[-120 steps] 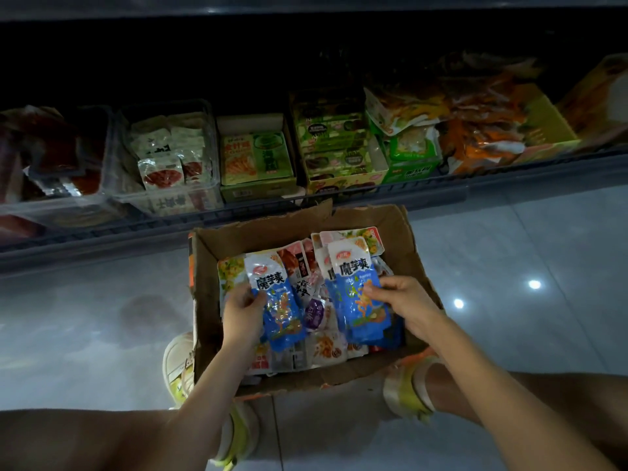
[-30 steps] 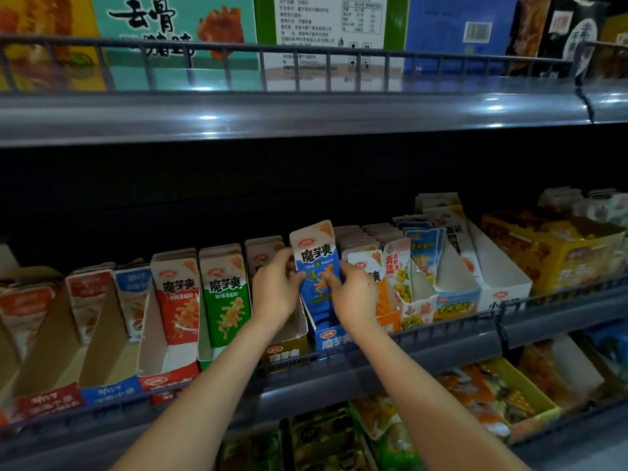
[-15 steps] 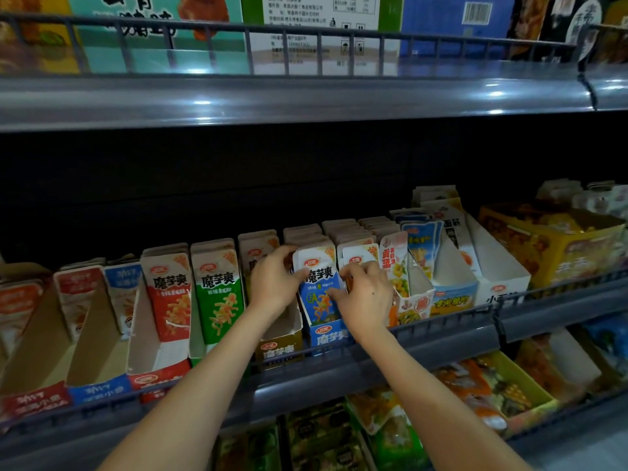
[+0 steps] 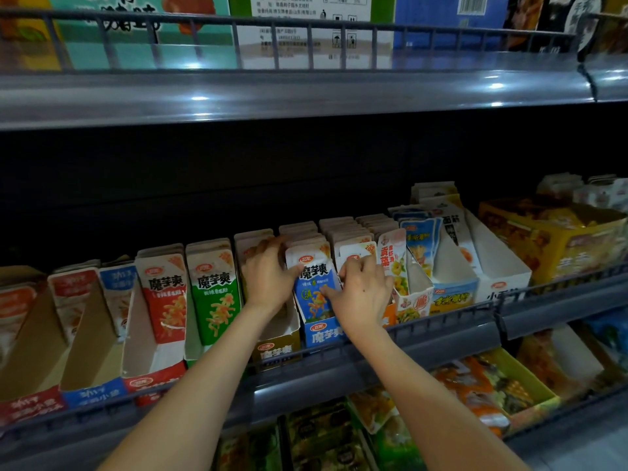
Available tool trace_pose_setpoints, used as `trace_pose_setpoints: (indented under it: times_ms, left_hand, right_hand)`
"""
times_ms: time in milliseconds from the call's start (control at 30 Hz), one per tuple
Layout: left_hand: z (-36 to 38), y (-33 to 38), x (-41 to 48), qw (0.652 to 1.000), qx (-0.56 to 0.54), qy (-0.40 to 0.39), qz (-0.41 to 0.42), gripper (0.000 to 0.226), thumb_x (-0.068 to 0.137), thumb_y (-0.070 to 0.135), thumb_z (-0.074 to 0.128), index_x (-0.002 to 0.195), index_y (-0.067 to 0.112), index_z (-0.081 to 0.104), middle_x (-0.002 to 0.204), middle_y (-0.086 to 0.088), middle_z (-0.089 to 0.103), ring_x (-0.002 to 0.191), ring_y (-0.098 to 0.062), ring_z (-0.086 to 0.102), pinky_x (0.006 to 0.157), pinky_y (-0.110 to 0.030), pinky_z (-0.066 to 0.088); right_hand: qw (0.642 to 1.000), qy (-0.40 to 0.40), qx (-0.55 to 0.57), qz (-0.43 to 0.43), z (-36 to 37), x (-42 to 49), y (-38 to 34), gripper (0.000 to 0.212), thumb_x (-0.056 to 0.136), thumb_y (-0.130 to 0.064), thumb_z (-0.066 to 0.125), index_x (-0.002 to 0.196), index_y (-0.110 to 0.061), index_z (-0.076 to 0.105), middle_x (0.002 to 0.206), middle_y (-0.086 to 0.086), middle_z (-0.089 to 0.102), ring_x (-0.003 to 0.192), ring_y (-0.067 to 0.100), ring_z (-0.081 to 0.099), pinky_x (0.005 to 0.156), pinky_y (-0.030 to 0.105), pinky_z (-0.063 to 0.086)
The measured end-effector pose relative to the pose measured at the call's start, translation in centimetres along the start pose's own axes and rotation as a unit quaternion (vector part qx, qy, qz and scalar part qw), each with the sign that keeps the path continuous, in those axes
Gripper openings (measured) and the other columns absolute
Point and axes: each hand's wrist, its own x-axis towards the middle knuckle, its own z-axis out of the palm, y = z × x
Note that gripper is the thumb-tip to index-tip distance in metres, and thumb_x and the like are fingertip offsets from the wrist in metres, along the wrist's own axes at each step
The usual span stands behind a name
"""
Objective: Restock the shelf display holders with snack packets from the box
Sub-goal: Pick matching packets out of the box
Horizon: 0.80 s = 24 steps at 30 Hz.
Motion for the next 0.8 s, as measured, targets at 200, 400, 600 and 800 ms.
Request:
trace_pose_setpoints:
  times_ms: [200, 400, 600, 800]
  left_hand:
    - [-1.6, -0.3, -0.4, 1.000, 0.000, -0.024, -0.019, 0.066, 0.078, 0.037, 0.075, 0.136, 0.023, 0.046, 0.130, -0.010, 0.054, 0.123, -0.031, 0.044, 0.099, -0.038, 0.038]
    - [-3.9, -0.8, -4.7, 0.996, -0.092, 0.001, 0.016, 0.030, 0.085, 0.022, 0.068, 0.114, 0.017, 0.063, 0.108, 0.001, 0.056, 0.106, -0.022, 0.054, 0.086, -0.031, 0.042]
    - [-5.8, -0.9, -12.0, 0.992, -0.125, -0.010, 0.022, 0.014, 0.087, 0.012, 0.066, 0.101, 0.014, 0.067, 0.093, 0.008, 0.055, 0.082, -0.011, 0.056, 0.072, -0.013, 0.042]
    - [-6.3, -4.3, -23.3, 0.972, -0.094, -0.214, -0.002, 0.011, 0.089, 0.015, 0.063, 0.095, 0.023, 0.067, 0.091, 0.009, 0.063, 0.082, -0.005, 0.060, 0.074, -0.019, 0.046]
  right_hand:
    - [0.998, 0.029, 0.051, -0.006, -1.3, -0.5, 0.5, 0.053, 0.046, -0.047, 0.090, 0.076, -0.014, 0.062, 0.081, 0.007, 0.058, 0.073, 0.027, 0.058, 0.067, 0.034, 0.039]
    - [0.990, -0.043, 0.135, 0.025, -5.1, -3.7, 2.2, 0.043, 0.072, -0.047, 0.076, 0.103, -0.018, 0.063, 0.105, 0.001, 0.057, 0.099, 0.021, 0.053, 0.088, 0.037, 0.036]
    - [0.972, -0.073, 0.219, 0.044, -7.9, -10.5, 4.8, 0.023, 0.081, -0.033, 0.072, 0.095, -0.017, 0.062, 0.096, -0.004, 0.054, 0.089, 0.019, 0.057, 0.082, 0.033, 0.042]
    - [0.877, -0.371, 0.288, 0.101, -9.0, -21.4, 8.5, 0.010, 0.084, -0.027, 0.070, 0.086, -0.024, 0.061, 0.080, -0.003, 0.065, 0.077, 0.011, 0.062, 0.074, 0.021, 0.049]
